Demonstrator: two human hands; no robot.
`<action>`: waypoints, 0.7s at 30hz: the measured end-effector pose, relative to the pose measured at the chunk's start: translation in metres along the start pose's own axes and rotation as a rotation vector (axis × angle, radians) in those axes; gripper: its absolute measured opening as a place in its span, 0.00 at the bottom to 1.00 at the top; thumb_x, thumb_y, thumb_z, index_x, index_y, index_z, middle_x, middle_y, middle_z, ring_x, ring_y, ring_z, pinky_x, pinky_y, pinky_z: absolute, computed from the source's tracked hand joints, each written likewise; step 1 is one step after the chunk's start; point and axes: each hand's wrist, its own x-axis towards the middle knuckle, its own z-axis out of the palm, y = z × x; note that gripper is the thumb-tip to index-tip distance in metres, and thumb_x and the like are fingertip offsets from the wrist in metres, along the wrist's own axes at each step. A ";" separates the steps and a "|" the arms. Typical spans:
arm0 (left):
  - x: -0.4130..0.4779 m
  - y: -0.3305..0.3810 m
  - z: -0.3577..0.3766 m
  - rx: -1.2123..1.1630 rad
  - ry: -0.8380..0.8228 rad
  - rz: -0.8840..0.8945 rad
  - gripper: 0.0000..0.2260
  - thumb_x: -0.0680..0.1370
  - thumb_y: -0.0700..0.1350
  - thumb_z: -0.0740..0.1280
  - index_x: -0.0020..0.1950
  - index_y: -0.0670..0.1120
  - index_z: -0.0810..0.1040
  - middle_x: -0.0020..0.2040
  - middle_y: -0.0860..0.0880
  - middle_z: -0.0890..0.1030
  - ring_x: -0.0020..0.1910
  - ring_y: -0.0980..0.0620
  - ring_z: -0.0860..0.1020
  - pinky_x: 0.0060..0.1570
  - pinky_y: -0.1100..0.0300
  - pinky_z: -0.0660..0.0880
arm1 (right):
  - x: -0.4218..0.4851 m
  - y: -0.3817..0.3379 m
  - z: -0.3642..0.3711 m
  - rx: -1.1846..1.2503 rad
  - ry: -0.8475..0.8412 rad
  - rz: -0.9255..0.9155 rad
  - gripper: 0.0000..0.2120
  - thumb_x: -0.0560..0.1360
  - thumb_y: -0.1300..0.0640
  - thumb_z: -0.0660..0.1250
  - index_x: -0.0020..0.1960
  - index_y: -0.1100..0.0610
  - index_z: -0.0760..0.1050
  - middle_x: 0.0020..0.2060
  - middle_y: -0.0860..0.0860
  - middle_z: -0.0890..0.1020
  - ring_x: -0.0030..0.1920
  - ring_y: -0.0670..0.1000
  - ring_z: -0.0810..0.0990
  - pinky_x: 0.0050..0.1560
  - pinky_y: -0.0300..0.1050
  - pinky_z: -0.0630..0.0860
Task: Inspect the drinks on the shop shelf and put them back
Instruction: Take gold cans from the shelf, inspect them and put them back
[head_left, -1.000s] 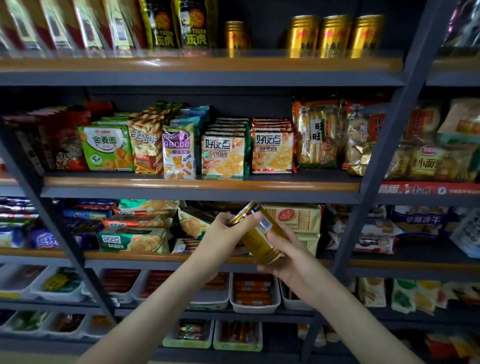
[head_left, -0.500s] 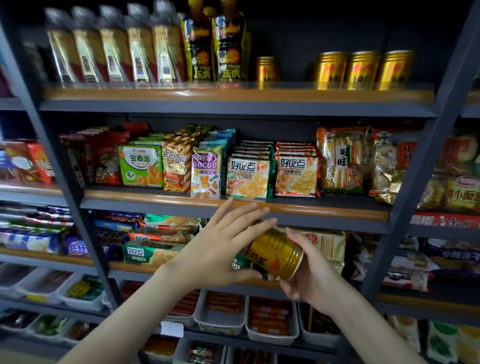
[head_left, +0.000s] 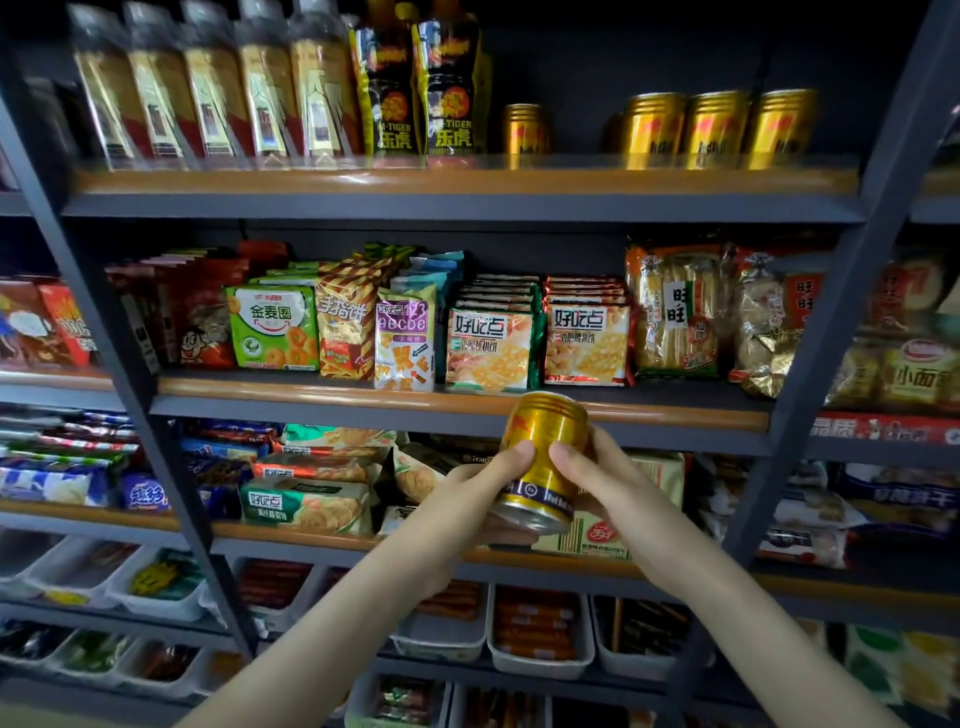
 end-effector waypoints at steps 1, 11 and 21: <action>0.000 0.001 0.001 -0.041 -0.002 -0.013 0.27 0.71 0.62 0.71 0.59 0.42 0.79 0.51 0.41 0.85 0.51 0.45 0.83 0.51 0.55 0.80 | 0.000 0.002 0.000 0.025 0.023 -0.009 0.35 0.61 0.36 0.68 0.67 0.45 0.68 0.59 0.46 0.79 0.57 0.46 0.79 0.59 0.44 0.74; 0.003 0.001 0.009 -0.194 -0.078 -0.101 0.27 0.70 0.61 0.65 0.62 0.45 0.76 0.51 0.41 0.84 0.49 0.44 0.84 0.49 0.51 0.80 | 0.000 0.006 -0.009 0.106 0.054 0.015 0.35 0.61 0.36 0.71 0.64 0.48 0.72 0.58 0.50 0.80 0.58 0.51 0.80 0.64 0.55 0.74; 0.001 0.001 0.008 -0.138 -0.143 -0.115 0.27 0.72 0.62 0.62 0.61 0.45 0.77 0.54 0.42 0.83 0.51 0.44 0.82 0.50 0.53 0.80 | -0.003 -0.003 -0.006 0.155 0.107 -0.131 0.30 0.60 0.45 0.75 0.61 0.42 0.72 0.59 0.52 0.78 0.55 0.52 0.81 0.54 0.50 0.80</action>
